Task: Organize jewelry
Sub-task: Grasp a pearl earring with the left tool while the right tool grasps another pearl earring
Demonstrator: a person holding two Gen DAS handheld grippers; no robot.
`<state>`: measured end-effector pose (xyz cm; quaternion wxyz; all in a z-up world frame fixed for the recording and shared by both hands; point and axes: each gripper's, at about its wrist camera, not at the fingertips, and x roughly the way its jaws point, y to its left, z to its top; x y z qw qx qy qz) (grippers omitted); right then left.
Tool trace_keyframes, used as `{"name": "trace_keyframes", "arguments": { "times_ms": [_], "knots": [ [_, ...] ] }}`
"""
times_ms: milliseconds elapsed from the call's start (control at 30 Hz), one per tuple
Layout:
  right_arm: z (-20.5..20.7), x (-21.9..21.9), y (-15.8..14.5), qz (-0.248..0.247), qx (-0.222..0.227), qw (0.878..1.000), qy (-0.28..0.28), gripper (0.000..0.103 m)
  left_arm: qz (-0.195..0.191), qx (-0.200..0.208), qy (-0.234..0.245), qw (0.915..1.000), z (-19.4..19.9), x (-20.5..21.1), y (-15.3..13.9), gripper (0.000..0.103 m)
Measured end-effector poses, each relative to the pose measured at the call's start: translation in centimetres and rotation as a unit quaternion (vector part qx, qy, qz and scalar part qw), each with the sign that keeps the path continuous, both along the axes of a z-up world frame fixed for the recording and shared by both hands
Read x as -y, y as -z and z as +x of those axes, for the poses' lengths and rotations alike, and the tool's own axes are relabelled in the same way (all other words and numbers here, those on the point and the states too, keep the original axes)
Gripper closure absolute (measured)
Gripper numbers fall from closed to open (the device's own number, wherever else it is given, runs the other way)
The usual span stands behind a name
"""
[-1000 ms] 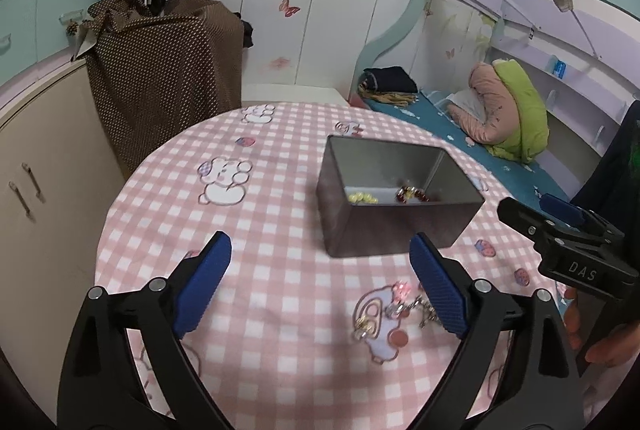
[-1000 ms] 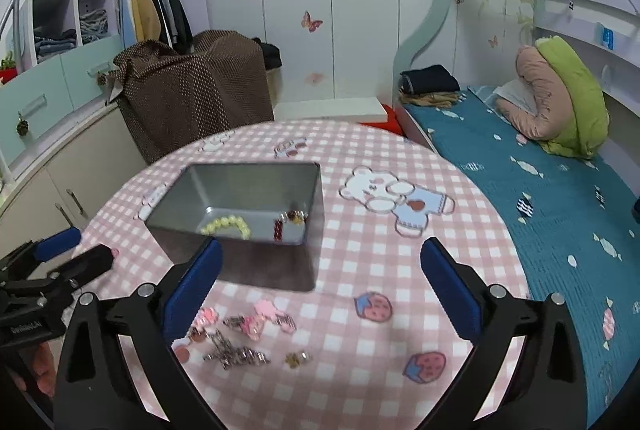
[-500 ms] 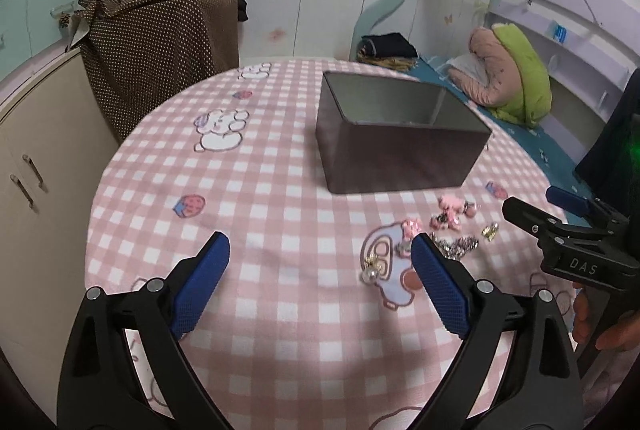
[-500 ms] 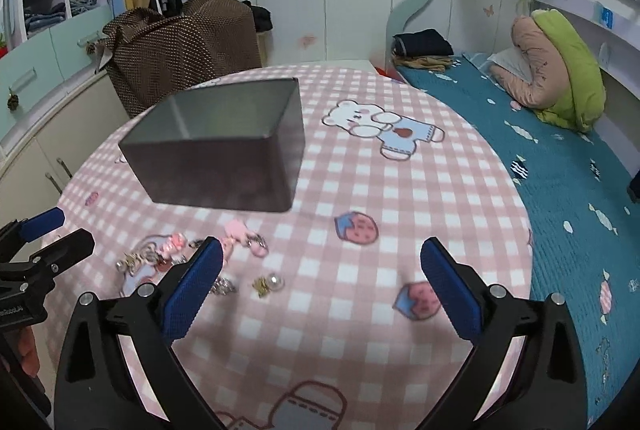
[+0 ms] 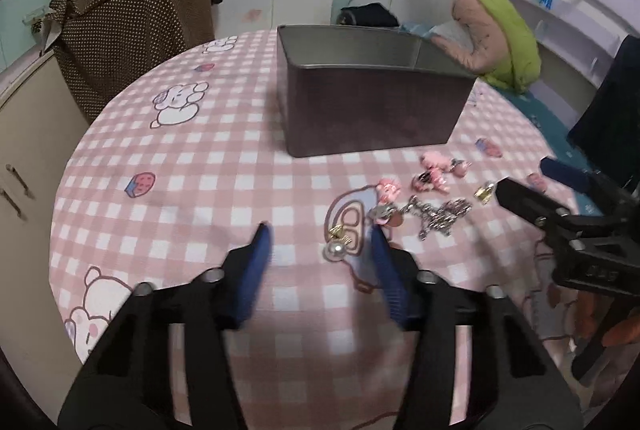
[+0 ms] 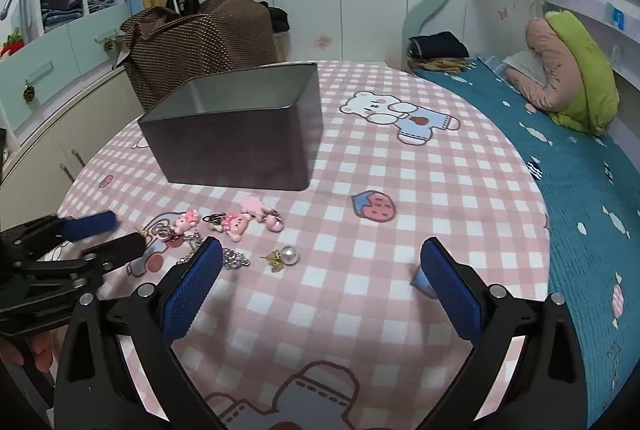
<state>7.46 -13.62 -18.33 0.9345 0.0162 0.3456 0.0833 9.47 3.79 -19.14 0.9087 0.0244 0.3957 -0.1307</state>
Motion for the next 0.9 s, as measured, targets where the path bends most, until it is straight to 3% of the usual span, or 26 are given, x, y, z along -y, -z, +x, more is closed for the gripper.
{"name": "trace_keyframes", "arguments": {
  "times_ms": [100,167,233,333,700,900],
  "knots": [
    [0.1,0.1,0.0,0.008,0.000,1.000,-0.005,0.008,-0.007,-0.006,0.003,1.0000,0.1,0.0,0.0,0.065],
    [0.1,0.2,0.1,0.011,0.000,1.000,-0.008,0.008,-0.005,-0.007,-0.003,1.0000,0.2,-0.2,0.1,0.081],
    [0.0,0.2,0.1,0.007,0.000,1.000,-0.011,0.008,-0.011,-0.010,-0.007,0.9999,0.2,-0.6,0.1,0.091],
    [0.0,0.1,0.3,0.005,-0.004,1.000,-0.020,0.010,-0.017,-0.011,-0.007,0.9998,0.0,-0.7,0.1,0.092],
    [0.1,-1.4,0.6,-0.012,-0.005,0.998,-0.060,0.052,-0.041,-0.006,0.006,0.9991,-0.6,0.1,0.1,0.092],
    [0.6,-1.4,1.0,-0.006,-0.023,0.998,-0.055,0.069,-0.051,-0.002,0.015,0.9986,-0.6,0.5,0.0,0.092]
  ]
}}
